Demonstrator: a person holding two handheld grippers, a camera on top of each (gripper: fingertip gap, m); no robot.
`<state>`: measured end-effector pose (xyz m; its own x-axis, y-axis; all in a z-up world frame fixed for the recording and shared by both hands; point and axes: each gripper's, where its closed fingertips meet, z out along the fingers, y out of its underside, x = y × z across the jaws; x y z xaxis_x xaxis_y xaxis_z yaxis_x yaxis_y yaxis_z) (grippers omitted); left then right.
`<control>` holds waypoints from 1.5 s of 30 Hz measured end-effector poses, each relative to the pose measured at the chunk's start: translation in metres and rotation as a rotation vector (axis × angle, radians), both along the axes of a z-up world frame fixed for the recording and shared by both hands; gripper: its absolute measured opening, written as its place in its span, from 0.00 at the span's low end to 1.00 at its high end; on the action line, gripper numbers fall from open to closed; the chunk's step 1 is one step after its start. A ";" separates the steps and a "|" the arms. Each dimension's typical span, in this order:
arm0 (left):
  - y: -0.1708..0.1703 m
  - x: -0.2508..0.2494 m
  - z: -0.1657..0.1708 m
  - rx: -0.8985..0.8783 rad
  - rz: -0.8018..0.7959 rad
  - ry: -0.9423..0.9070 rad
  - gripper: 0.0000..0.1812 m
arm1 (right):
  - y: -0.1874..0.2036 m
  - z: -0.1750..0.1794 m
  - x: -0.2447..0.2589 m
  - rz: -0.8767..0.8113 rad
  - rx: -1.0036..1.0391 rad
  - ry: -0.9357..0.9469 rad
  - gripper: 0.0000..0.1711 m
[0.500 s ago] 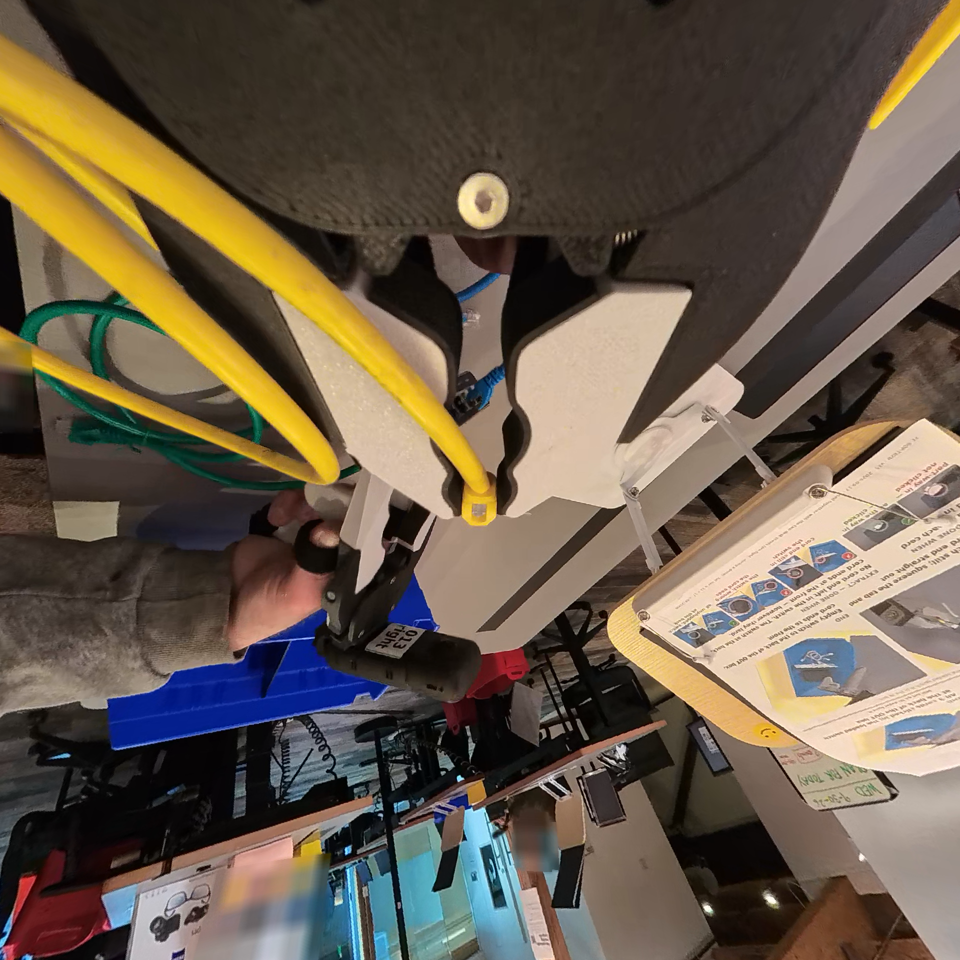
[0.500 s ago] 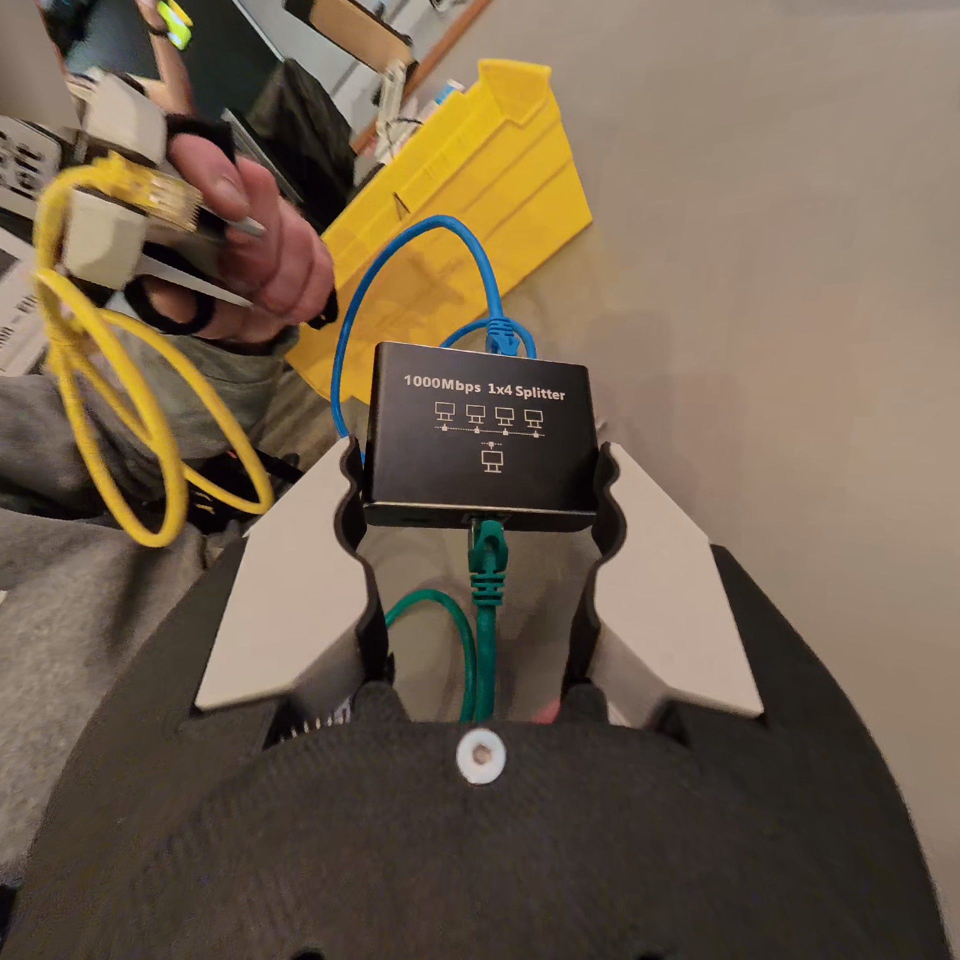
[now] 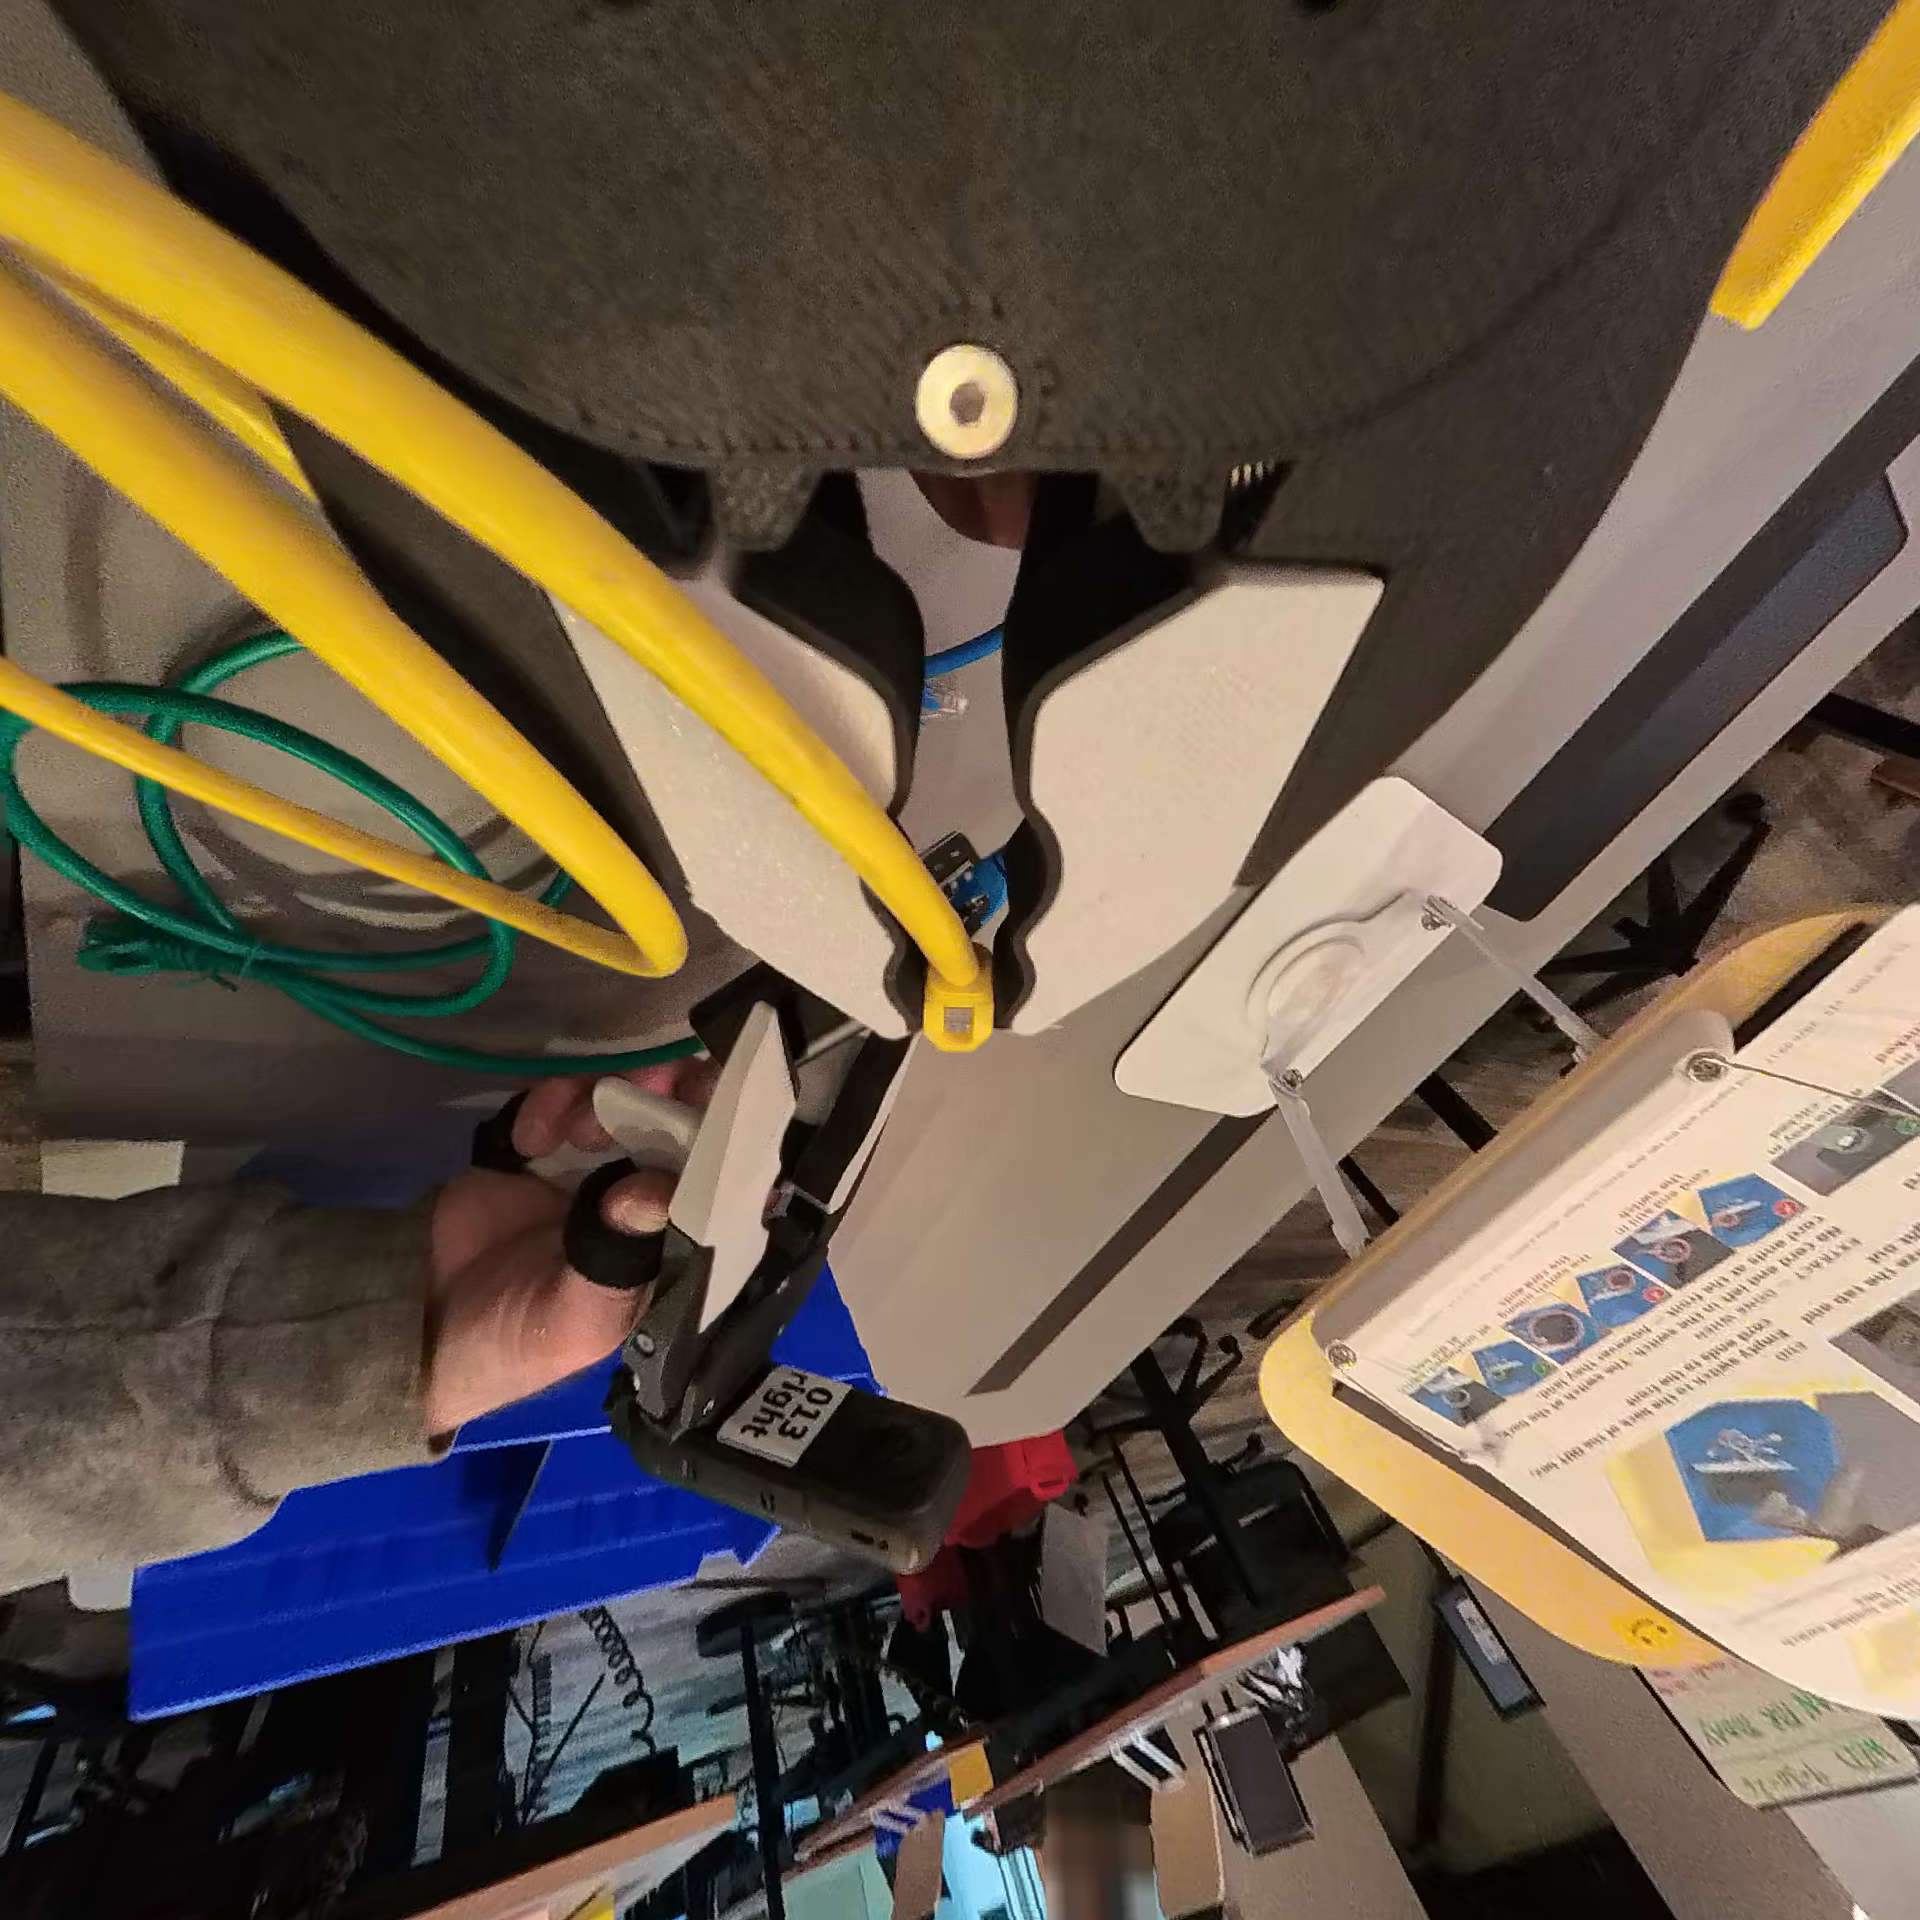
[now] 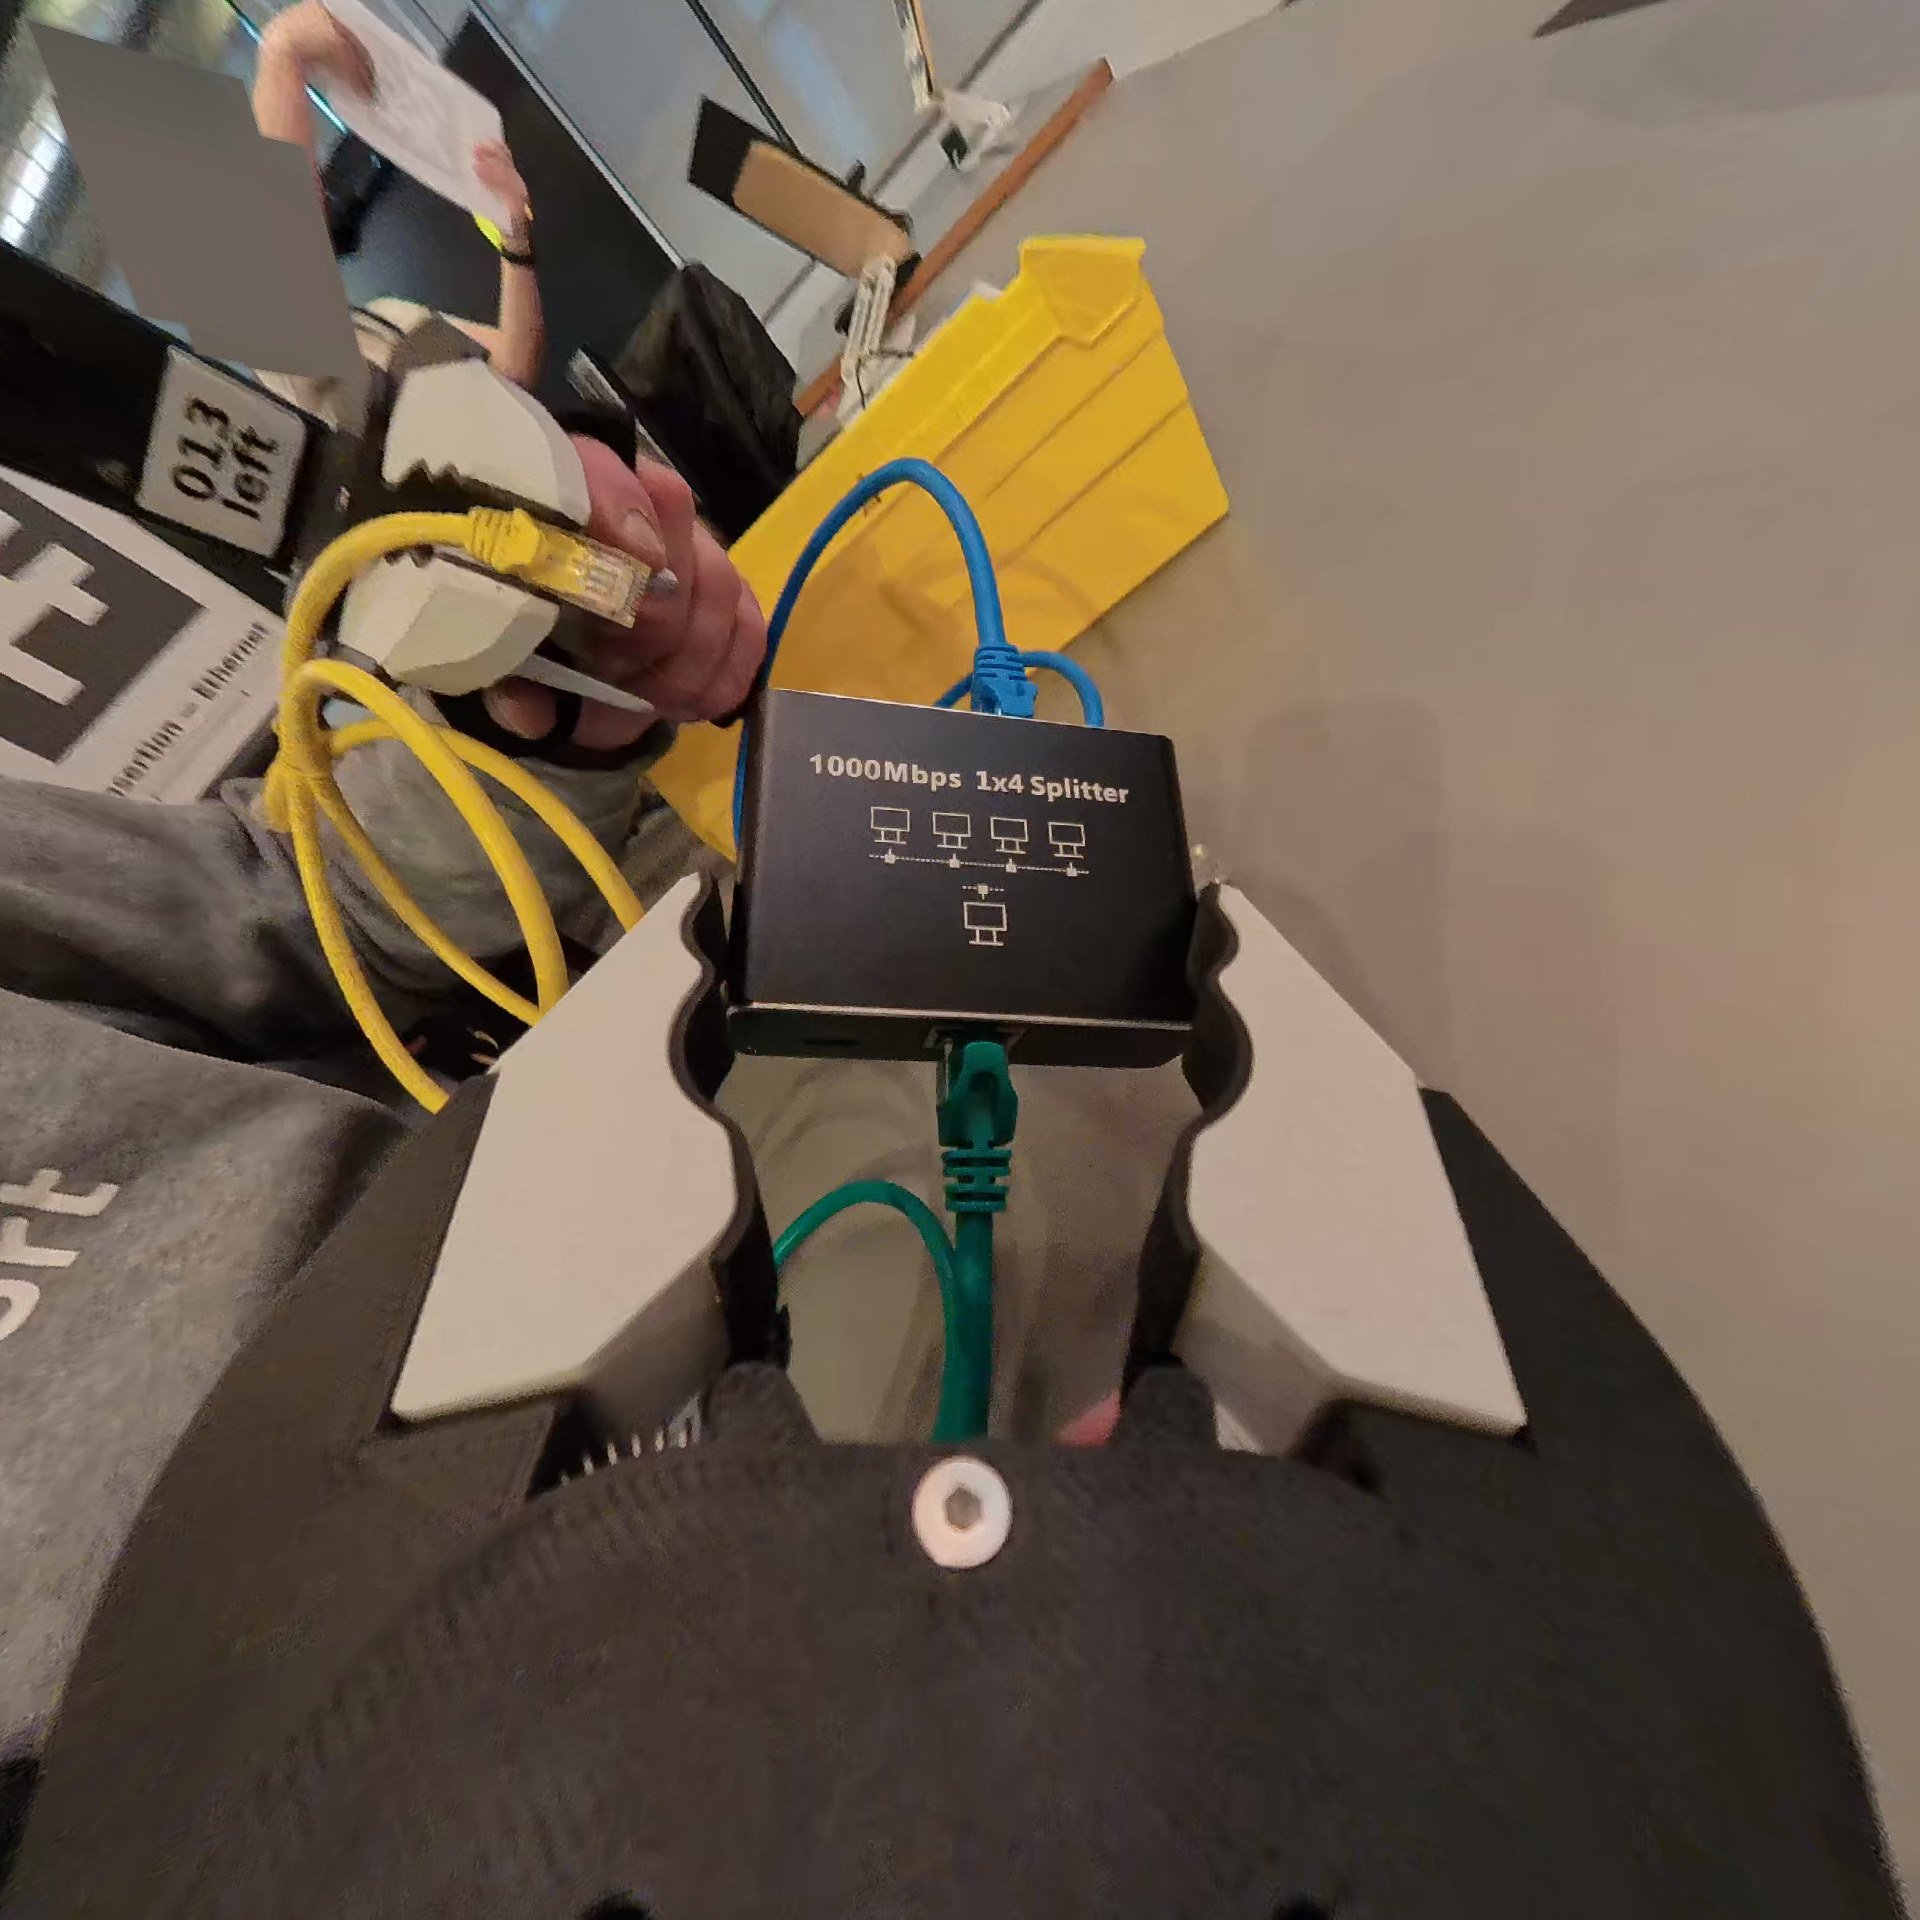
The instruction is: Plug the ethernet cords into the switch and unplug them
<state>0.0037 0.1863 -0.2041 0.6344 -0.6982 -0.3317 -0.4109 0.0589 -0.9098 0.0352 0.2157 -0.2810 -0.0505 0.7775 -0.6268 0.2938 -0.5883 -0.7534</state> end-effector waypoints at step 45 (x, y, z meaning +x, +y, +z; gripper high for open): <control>-0.008 -0.015 -0.024 -0.106 -0.012 0.207 0.06 | 0.041 -0.066 -0.015 -0.216 1.580 -0.927 0.19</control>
<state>-0.0112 0.1785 -0.2277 0.5515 -0.7435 -0.3781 -0.5893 -0.0265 -0.8075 0.0201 0.2571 -0.3469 0.0119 0.5428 0.8397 0.9103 0.3416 -0.2338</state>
